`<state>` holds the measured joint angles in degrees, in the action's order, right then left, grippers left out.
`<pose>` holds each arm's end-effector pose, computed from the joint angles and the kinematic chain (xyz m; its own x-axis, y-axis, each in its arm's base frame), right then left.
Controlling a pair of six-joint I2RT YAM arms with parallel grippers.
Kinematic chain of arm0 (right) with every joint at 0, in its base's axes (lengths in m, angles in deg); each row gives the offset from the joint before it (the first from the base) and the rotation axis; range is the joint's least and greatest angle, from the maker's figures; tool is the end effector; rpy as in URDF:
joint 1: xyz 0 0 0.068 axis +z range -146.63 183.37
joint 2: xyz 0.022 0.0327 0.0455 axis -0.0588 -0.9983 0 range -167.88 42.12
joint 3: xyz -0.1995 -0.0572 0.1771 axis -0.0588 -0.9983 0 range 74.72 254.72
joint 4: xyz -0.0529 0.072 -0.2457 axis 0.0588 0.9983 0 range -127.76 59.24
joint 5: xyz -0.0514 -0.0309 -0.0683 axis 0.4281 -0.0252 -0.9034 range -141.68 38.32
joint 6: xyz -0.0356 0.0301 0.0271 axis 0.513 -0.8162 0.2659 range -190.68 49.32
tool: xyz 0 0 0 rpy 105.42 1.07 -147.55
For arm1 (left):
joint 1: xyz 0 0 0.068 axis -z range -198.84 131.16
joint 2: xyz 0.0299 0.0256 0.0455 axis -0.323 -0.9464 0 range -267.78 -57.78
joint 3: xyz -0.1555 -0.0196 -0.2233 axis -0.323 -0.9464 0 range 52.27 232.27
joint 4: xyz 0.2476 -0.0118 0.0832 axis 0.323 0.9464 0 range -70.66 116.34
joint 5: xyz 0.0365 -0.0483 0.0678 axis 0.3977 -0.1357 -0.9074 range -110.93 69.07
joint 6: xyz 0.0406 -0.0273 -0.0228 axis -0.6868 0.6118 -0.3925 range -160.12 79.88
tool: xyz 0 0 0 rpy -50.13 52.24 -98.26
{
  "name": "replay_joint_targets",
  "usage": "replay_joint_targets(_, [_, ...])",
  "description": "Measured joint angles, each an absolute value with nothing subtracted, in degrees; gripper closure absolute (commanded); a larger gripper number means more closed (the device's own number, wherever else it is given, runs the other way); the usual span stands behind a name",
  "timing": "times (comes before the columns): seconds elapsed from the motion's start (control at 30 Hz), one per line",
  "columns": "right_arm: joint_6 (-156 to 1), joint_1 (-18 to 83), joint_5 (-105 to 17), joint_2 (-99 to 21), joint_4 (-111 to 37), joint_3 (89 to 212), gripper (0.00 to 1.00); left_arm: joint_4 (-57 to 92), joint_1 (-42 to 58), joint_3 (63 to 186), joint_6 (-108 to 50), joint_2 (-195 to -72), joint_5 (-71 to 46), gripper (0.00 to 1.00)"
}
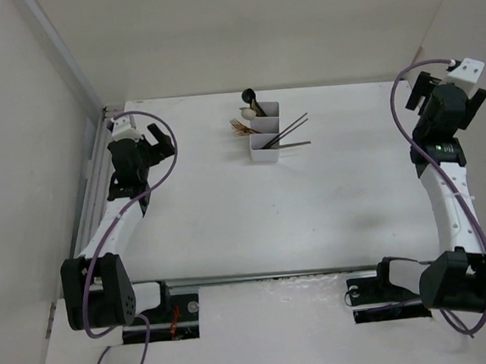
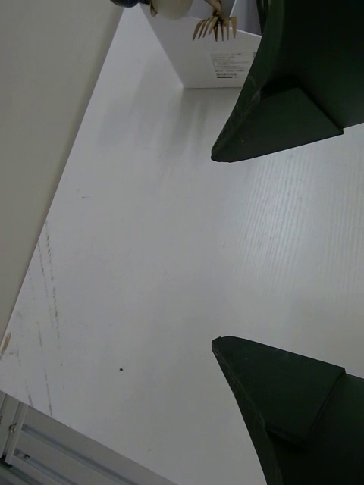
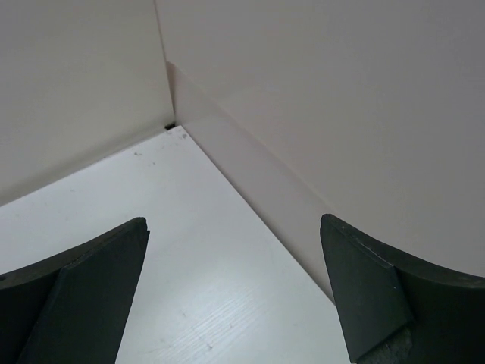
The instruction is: Sort the eating utensils into containers
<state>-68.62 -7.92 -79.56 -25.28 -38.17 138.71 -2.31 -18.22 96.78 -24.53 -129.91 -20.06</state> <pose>0.2636 -0.0696 0.3971 -0.0741 -0.0176 -0.9971 0.6287 0.7753 -0.0605 0.2930 -0.0037 0.2928 -0.1071 -0.2676 -0.9575 -0.0029 0.9632 -0.2689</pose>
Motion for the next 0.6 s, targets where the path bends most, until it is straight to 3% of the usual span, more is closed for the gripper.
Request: replay_joint_targets(0.6, [-71.61,-7.88,-81.27,-17.47,-33.16,136.63,0.00,-2.37,-18.07,93.74,-21.60,-128.01,-17.88,0.00])
